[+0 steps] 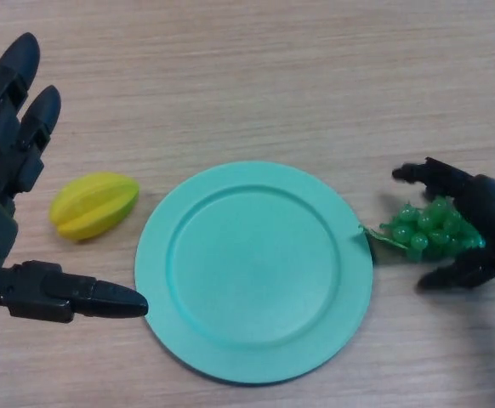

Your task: Pick up the green grapes and place it on the plate

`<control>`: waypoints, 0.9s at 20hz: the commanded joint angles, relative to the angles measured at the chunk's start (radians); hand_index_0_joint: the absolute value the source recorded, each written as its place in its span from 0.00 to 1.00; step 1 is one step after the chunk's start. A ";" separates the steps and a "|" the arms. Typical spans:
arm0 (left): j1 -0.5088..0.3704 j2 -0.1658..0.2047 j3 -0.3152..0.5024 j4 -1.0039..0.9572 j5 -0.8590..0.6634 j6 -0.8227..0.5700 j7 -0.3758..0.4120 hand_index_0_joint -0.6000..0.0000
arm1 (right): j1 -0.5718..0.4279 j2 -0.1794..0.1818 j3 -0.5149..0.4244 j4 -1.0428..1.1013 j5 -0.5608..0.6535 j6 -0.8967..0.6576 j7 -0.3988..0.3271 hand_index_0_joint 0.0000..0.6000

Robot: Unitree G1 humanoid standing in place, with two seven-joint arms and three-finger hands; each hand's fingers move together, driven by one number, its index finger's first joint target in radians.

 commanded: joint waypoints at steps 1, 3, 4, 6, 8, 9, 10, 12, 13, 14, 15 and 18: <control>-0.023 0.039 0.055 -0.040 -0.024 -0.159 0.010 1.00 | -0.056 -0.058 -0.065 -0.020 0.051 -0.049 -0.089 1.00; -0.022 0.039 0.048 -0.040 -0.015 -0.157 0.013 1.00 | -0.047 -0.041 -0.079 -0.034 0.148 -0.031 -0.044 1.00; -0.023 0.039 0.046 -0.040 -0.014 -0.154 0.014 1.00 | -0.046 -0.041 -0.081 -0.040 0.168 -0.025 -0.040 1.00; -0.024 0.040 0.041 -0.045 -0.009 -0.149 0.015 1.00 | -0.037 -0.038 -0.088 -0.093 0.227 0.014 -0.018 1.00; -0.024 0.039 0.036 -0.048 -0.004 -0.148 0.013 1.00 | -0.026 -0.028 -0.101 -0.213 0.293 0.102 0.017 1.00; -0.024 0.038 0.034 -0.048 -0.004 -0.149 0.011 1.00 | -0.016 -0.013 -0.103 -0.331 0.341 0.195 0.051 1.00; -0.024 0.038 0.034 -0.047 -0.005 -0.150 0.009 1.00 | -0.012 -0.003 -0.102 -0.395 0.367 0.246 0.066 1.00; -0.024 0.037 0.039 -0.046 -0.018 -0.147 0.009 1.00 | -0.005 0.039 -0.076 -0.612 0.444 0.445 0.115 1.00; -0.026 0.040 0.044 -0.048 -0.027 -0.137 0.011 1.00 | -0.013 0.074 -0.043 -0.748 0.482 0.578 0.134 1.00; -0.028 0.041 0.045 -0.049 -0.030 -0.134 0.013 1.00 | -0.020 0.083 -0.019 -0.788 0.474 0.607 0.140 1.00; -0.029 0.042 0.053 -0.049 -0.044 -0.131 0.013 1.00 | -0.032 0.114 0.035 -0.878 0.452 0.685 0.160 1.00; -0.031 0.043 0.065 -0.029 -0.048 -0.152 0.022 1.00 | -0.075 0.187 0.149 -0.977 0.402 0.817 0.169 1.00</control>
